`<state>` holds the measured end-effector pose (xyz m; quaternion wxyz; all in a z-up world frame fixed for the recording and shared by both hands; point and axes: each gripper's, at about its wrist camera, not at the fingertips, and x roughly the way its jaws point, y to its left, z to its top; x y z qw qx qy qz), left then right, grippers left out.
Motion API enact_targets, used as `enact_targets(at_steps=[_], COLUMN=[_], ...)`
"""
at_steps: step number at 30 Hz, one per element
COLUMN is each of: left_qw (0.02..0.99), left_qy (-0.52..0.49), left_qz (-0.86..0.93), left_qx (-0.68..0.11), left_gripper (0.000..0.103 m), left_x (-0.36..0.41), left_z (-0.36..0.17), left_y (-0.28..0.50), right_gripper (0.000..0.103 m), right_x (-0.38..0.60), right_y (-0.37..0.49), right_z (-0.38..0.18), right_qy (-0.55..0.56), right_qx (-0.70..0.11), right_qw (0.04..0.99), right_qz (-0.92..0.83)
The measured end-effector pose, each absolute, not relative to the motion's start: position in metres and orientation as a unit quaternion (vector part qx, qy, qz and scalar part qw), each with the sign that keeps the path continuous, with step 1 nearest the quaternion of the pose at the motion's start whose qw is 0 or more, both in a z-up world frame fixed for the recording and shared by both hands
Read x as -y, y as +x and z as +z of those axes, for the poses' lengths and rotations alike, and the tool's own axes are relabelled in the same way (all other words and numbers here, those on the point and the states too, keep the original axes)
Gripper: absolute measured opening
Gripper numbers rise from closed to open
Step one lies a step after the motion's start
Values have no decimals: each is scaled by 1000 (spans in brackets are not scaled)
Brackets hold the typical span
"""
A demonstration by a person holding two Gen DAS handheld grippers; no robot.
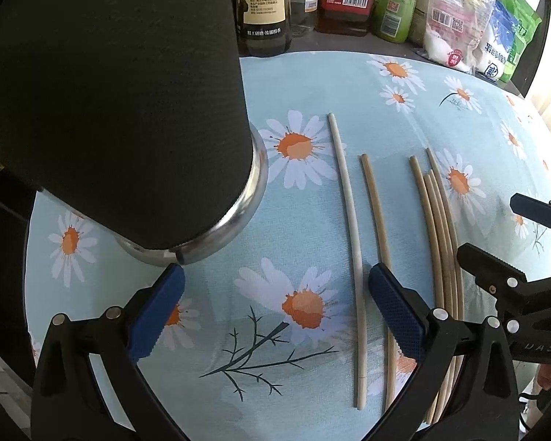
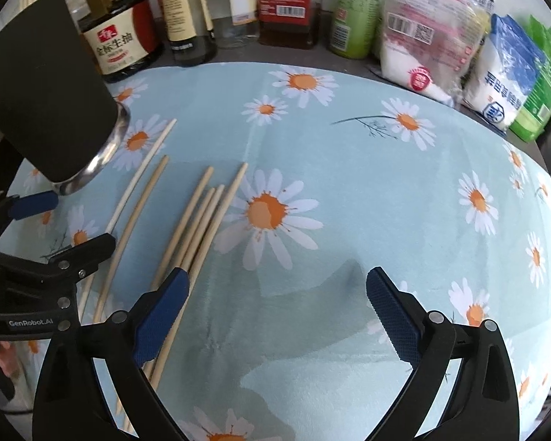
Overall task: Organize utensils
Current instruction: 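Lower both open tools back down to the loose chopsticks on the table, then close the left tool on a chopstick while the right tool grasps another, then lift both held chopsticks upright and carry them over the black holder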
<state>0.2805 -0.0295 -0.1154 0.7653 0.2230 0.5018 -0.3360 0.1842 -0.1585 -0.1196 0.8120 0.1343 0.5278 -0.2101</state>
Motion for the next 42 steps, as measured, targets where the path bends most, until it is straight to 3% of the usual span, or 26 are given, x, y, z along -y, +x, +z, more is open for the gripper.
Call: enact_targets(at_steps=[16, 17, 19, 21, 23, 24, 26, 27, 42], left_qw=[770, 771, 771, 769, 765, 763, 758, 753, 753], left_qy=[220, 220, 218, 221, 224, 226, 220, 206, 149], left_qz=[-338, -337, -339, -348, -359, -364, -373, -379, -346], left_qx=[-495, -495, -492, -489, -486, -485, -488, -497, -540], left_gripper=[98, 97, 93, 82, 57, 51, 12, 5, 5], left_x=[22, 21, 19, 19, 19, 18, 15, 12, -9], left_z=[-115, -115, -113, -110, -106, -104, -101, -101, -96], left_y=[282, 281, 278, 274, 268, 265, 261, 261, 245], right_gripper=[91, 85, 60, 21, 6, 5, 5, 5, 5], right_x=[163, 162, 158, 152, 152, 155, 159, 164, 198], right_y=[181, 180, 179, 177, 177, 176, 172, 170, 136], right_z=[-125, -124, -119, -114, -112, -112, -111, -111, -83], right_qy=[161, 155, 143, 130, 124, 122, 125, 130, 146], right_qx=[-536, -533, -528, -529, -532, -534, -535, -535, -496], right_qw=[795, 800, 810, 817, 817, 817, 817, 817, 846], right_qz=[-234, -227, -211, -192, -184, -180, -175, -173, -130])
